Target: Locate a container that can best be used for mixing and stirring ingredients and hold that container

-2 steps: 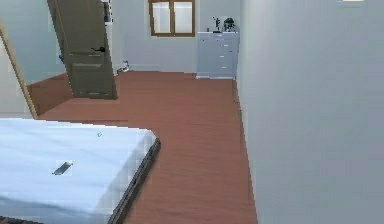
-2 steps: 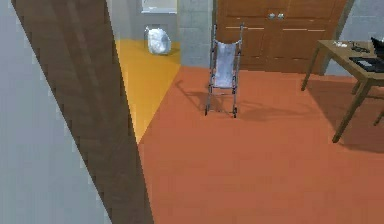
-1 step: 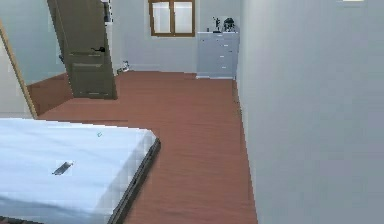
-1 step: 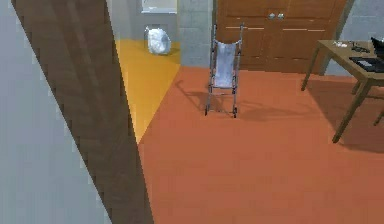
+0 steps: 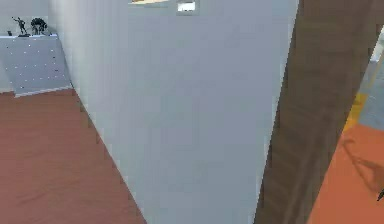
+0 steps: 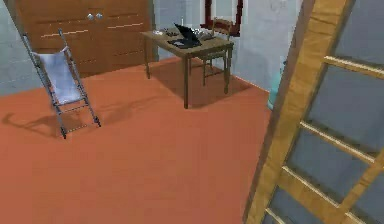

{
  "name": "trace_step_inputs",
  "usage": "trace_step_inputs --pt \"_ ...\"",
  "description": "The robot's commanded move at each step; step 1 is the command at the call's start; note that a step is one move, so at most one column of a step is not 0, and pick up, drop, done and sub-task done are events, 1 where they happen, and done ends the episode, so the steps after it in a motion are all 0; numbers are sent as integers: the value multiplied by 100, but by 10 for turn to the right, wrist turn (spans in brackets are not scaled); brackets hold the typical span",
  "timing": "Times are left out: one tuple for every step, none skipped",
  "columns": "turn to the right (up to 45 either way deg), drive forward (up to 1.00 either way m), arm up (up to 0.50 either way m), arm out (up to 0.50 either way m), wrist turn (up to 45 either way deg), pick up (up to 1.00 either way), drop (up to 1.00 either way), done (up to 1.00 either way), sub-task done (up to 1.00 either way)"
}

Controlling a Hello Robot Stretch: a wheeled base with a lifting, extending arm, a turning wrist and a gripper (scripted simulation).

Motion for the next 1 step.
trace_step_inputs --pt "-450 0 0 0 0 0 0 0 0"
